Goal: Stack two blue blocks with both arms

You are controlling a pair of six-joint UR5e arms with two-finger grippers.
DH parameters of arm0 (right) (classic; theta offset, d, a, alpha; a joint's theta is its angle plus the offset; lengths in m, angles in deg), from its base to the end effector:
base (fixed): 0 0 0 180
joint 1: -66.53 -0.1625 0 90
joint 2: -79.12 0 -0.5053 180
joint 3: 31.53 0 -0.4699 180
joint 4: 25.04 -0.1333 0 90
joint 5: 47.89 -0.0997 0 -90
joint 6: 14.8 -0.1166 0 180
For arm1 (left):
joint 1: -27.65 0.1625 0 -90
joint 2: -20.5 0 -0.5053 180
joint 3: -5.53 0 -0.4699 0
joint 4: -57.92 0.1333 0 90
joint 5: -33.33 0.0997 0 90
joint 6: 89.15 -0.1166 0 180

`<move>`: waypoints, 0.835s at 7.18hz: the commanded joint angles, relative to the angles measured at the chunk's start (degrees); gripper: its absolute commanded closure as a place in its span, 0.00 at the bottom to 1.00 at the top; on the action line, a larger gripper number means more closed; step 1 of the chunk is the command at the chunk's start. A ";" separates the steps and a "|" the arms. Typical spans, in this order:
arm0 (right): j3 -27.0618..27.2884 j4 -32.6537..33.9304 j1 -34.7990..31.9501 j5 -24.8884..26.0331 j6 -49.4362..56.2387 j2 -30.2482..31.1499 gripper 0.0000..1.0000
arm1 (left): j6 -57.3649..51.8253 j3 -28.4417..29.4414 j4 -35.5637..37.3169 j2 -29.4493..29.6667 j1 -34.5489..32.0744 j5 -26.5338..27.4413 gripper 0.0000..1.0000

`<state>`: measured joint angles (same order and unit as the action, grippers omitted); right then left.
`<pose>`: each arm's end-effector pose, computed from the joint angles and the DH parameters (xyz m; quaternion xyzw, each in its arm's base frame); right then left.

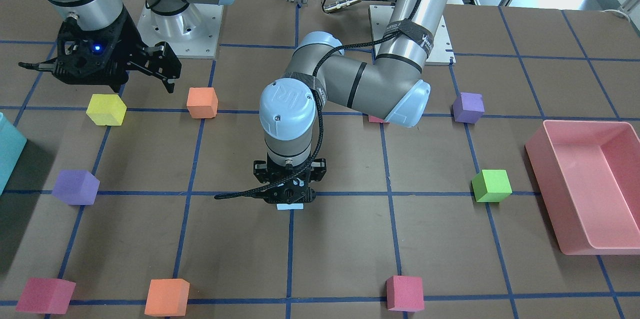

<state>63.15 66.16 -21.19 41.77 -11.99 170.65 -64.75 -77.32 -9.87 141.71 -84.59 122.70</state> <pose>0.1120 -0.5563 0.5219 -0.0046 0.9998 0.0169 0.0037 -0.4224 -0.6773 0.2833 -0.0189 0.9997 0.0170 0.0013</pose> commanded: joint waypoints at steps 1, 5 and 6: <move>0.07 -0.06 0.00 -0.01 0.00 -0.04 0.00 | -0.14 0.50 -0.06 -2.20 0.35 -1.38 0.19; 0.07 -0.06 0.00 0.08 0.09 -0.04 0.00 | -6.68 0.68 -5.92 -9.75 7.00 -1.92 0.06; 0.07 -0.06 0.00 -0.01 0.09 0.05 0.00 | -12.91 0.42 -8.48 -12.82 10.08 -1.74 0.04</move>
<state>63.25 66.10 -21.19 41.79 -11.93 170.63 -71.36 -76.74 -15.09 132.31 -77.96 120.71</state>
